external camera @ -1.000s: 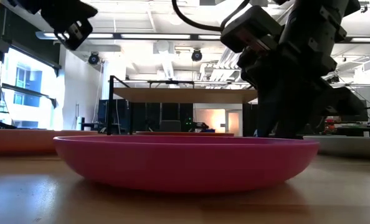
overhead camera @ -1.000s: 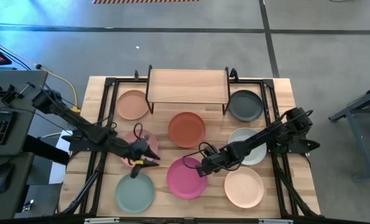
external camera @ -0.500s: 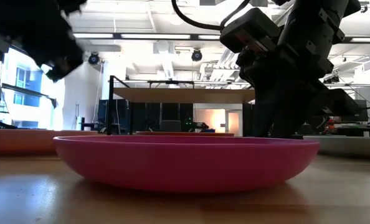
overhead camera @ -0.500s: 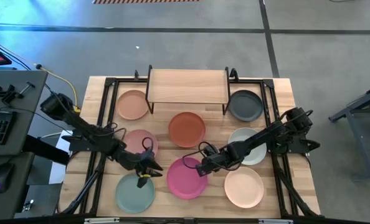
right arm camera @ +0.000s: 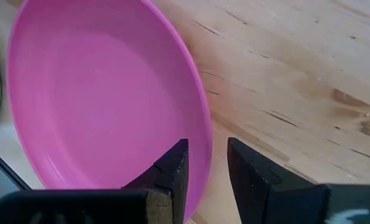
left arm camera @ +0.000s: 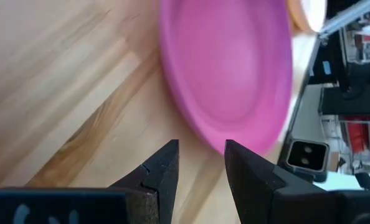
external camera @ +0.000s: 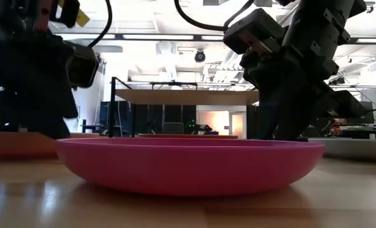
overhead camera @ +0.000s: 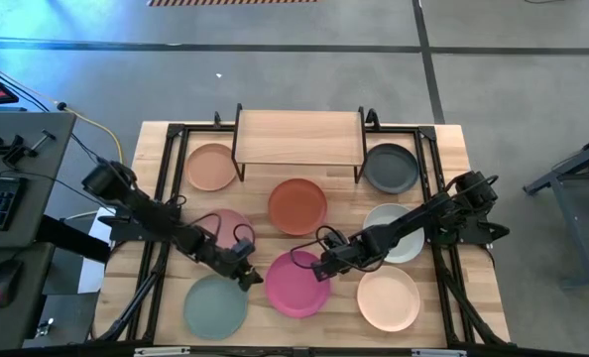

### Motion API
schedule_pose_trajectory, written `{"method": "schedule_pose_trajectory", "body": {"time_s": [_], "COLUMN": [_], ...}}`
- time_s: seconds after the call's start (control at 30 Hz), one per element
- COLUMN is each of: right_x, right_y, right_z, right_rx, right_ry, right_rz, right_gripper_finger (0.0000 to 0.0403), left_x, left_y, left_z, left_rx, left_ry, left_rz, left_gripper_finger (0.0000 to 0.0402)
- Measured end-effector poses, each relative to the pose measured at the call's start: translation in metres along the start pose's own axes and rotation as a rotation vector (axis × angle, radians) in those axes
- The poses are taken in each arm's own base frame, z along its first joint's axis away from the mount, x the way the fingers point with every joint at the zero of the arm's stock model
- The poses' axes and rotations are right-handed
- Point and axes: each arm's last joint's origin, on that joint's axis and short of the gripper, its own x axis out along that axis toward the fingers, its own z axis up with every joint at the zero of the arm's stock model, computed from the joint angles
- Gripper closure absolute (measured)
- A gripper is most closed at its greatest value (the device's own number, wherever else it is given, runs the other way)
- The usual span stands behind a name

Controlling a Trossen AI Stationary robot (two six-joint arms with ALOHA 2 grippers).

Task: Place and stack plates onto a shelf
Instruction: Put the pink plate on the shelf

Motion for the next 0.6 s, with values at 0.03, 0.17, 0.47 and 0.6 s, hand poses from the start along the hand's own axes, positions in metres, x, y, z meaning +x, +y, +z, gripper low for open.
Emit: {"method": "schedule_pose_trajectory", "body": {"time_s": [0.03,0.17,0.47,0.6], "right_x": [0.000,0.000,0.000,0.000], "right_y": [0.000,0.000,0.000,0.000], "right_z": [0.000,0.000,0.000,0.000], "right_rx": [0.000,0.000,-0.002,-0.003], "right_ry": [0.000,0.000,0.000,0.001], "right_rz": [0.000,0.000,0.001,0.001], "right_gripper_finger": [0.0311,0.0311,0.0311,0.0311], "left_x": [0.001,0.003,0.002,-0.003], "left_y": [0.001,0.003,-0.009,-0.013], "left_z": [-0.001,-0.001,0.007,0.012], "left_rx": [-0.012,-0.057,-0.026,-0.030], "left_ry": [0.003,0.004,-0.030,-0.013], "left_rz": [0.005,0.010,-0.108,-0.144], "left_gripper_finger": [0.0284,0.0284,0.0284,0.0284]}}
